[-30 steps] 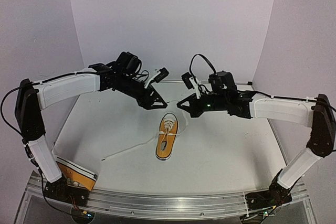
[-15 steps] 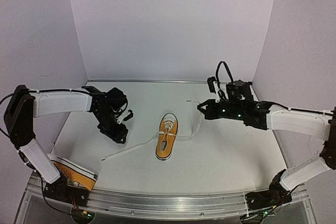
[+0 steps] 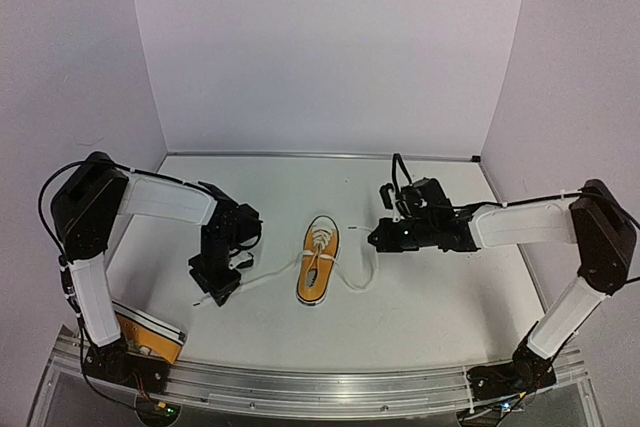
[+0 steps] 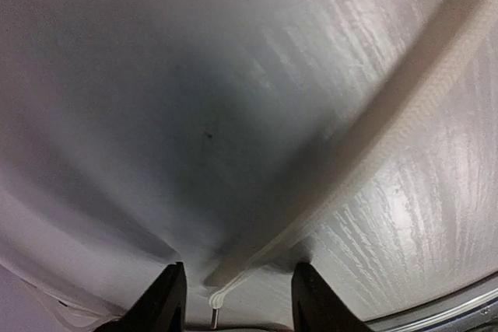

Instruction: Tie the shoes

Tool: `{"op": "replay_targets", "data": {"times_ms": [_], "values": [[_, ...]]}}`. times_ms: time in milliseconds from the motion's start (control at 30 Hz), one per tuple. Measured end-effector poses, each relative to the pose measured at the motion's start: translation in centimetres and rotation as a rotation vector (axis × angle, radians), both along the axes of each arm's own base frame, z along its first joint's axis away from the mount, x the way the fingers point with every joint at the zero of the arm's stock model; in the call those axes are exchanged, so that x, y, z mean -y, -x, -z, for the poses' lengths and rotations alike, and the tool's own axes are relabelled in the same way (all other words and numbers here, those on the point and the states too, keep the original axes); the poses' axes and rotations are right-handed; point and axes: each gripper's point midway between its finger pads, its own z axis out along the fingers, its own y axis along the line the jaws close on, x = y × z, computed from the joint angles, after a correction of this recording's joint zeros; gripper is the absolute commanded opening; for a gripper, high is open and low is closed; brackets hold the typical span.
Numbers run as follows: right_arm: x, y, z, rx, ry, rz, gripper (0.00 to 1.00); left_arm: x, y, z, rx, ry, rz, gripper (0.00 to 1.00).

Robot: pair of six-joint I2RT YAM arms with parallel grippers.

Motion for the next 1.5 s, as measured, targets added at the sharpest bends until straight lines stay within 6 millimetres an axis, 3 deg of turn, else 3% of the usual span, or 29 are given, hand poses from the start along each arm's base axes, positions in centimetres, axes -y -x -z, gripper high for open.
{"op": "replay_targets", "data": {"times_ms": [133, 267, 400, 500, 600, 767, 800, 900, 1000, 1100, 1167, 1267, 1367, 1500], "values": [[-0.1, -0.2, 2.3, -0.048, 0.011, -0.006, 0.0, 0.6, 0.5, 0.1, -0.042, 0.027, 0.004, 0.04], [-0.7, -0.7, 3.7, -0.088, 0.006, -0.017, 0.0, 1.2, 0.9, 0.1, -0.07, 0.066, 0.013, 0.0], [-1.4, -1.8, 2.4, -0.071, -0.033, -0.028, 0.0, 2.5, 0.3, -0.6, -0.036, 0.144, 0.009, 0.0], [-2.3, -2.9, 0.4, -0.03, -0.07, -0.043, 0.0, 4.3, -1.1, -3.0, 0.061, 0.265, 0.016, 0.0], [-3.6, -4.2, -2.8, 0.025, -0.118, -0.079, 0.0, 6.3, -2.5, -7.9, 0.211, 0.434, 0.029, 0.0], [-7.1, -6.1, -10.6, 0.153, -0.234, -0.156, 0.0, 7.5, -2.4, -15.1, 0.399, 0.683, 0.065, 0.0], [-8.4, -6.5, -12.8, 0.19, -0.265, -0.179, 0.0, 7.4, -1.9, -15.7, 0.408, 0.71, 0.071, 0.0], [-12.2, -6.8, -16.8, 0.263, -0.331, -0.245, 0.0, 7.4, -0.2, -17.3, 0.42, 0.787, 0.096, 0.0], [-16.9, -6.4, -18.4, 0.295, -0.375, -0.317, 0.0, 7.7, 1.1, -18.4, 0.419, 0.839, 0.122, 0.0], [-21.3, -5.2, -16.7, 0.27, -0.382, -0.383, 0.0, 7.8, 2.1, -19.3, 0.413, 0.879, 0.131, 0.0], [-23.6, -4.1, -14.5, 0.234, -0.37, -0.417, 0.0, 7.6, 2.7, -19.6, 0.408, 0.898, 0.129, 0.0], [-26.2, -2.2, -9.8, 0.151, -0.332, -0.455, 0.22, 7.1, 3.6, -19.9, 0.404, 0.922, 0.125, 0.0], [-27.2, -0.1, -5.4, 0.054, -0.278, -0.483, 0.49, 6.9, 4.3, -20.4, 0.399, 0.944, 0.123, 0.0], [-26.2, 0.9, -3.3, 0.008, -0.225, -0.493, 0.59, 7.0, 4.5, -20.1, 0.379, 0.945, 0.126, 0.0]]}}
